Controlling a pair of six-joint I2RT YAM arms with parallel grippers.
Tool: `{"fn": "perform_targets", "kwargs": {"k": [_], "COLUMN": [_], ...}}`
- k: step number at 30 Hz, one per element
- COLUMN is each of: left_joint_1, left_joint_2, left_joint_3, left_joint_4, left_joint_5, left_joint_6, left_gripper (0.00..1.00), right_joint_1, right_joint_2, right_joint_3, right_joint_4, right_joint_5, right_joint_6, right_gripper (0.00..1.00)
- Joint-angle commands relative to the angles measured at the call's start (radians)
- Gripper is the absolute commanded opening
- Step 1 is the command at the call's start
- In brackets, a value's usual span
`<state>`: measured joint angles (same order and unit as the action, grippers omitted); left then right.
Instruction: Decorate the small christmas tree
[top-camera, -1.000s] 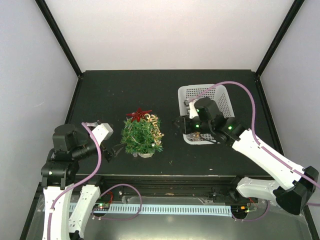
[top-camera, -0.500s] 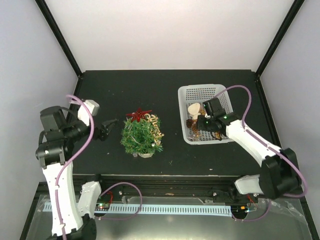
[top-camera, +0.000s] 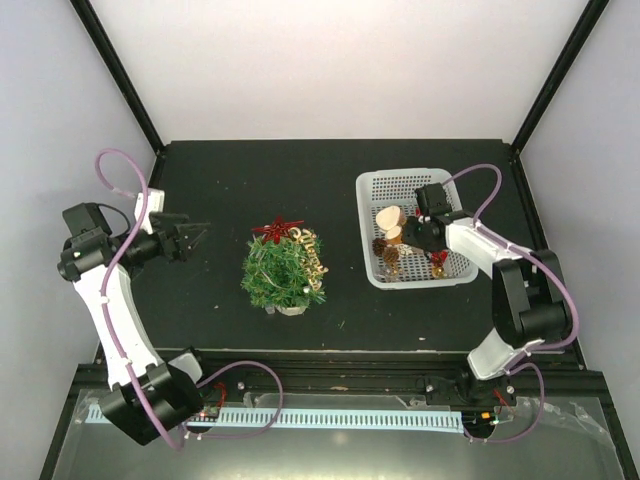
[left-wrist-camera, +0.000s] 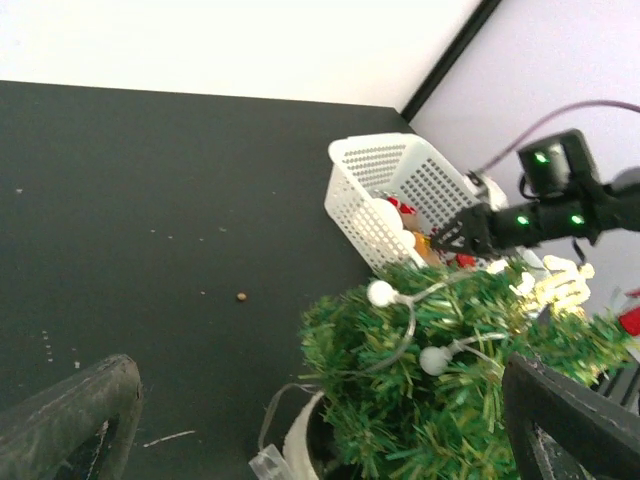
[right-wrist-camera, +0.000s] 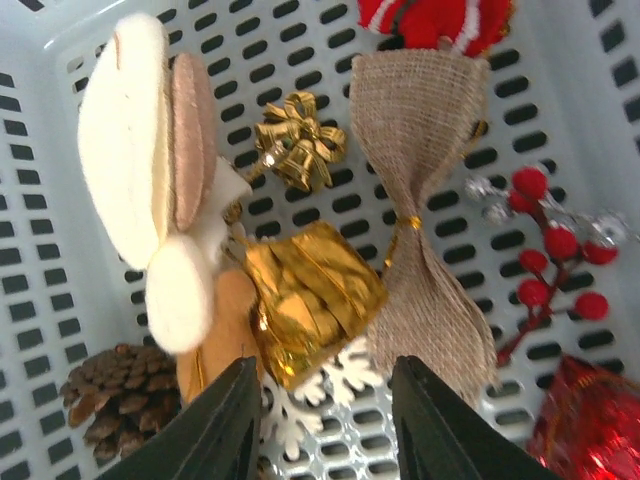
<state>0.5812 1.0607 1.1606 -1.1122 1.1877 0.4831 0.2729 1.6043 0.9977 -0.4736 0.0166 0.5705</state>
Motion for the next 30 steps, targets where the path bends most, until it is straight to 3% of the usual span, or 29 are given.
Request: {"fn": "perform_targets", "kwargs": {"k": [1, 16, 30], "left_joint_1": [0.006, 0.008, 0.010], "left_joint_2": [-0.065, -0.059, -0.060], "left_joint_3": [-0.051, -0.083, -0.028], "left_joint_4": [-0.047, -0.087, -0.097], "left_joint_5": [0.071, 0.098, 0.016], "left_joint_6": [0.077, 0.133, 0.201], "left_gripper": [0.98, 0.99, 0.99], "right_joint_1": [-0.006, -0.009, 0.005], "right_joint_2": [0.064, 0.126, -0.138], "right_joint_3": [0.061, 0.070, 0.028], "right_joint_4": [0.065, 0.073, -0.108], "right_joint_5": [-0.015, 0.003, 0.235], "right_joint_6": [0.016, 0.002, -0.054], "right_gripper": [0.36, 0.02, 0.01]}}
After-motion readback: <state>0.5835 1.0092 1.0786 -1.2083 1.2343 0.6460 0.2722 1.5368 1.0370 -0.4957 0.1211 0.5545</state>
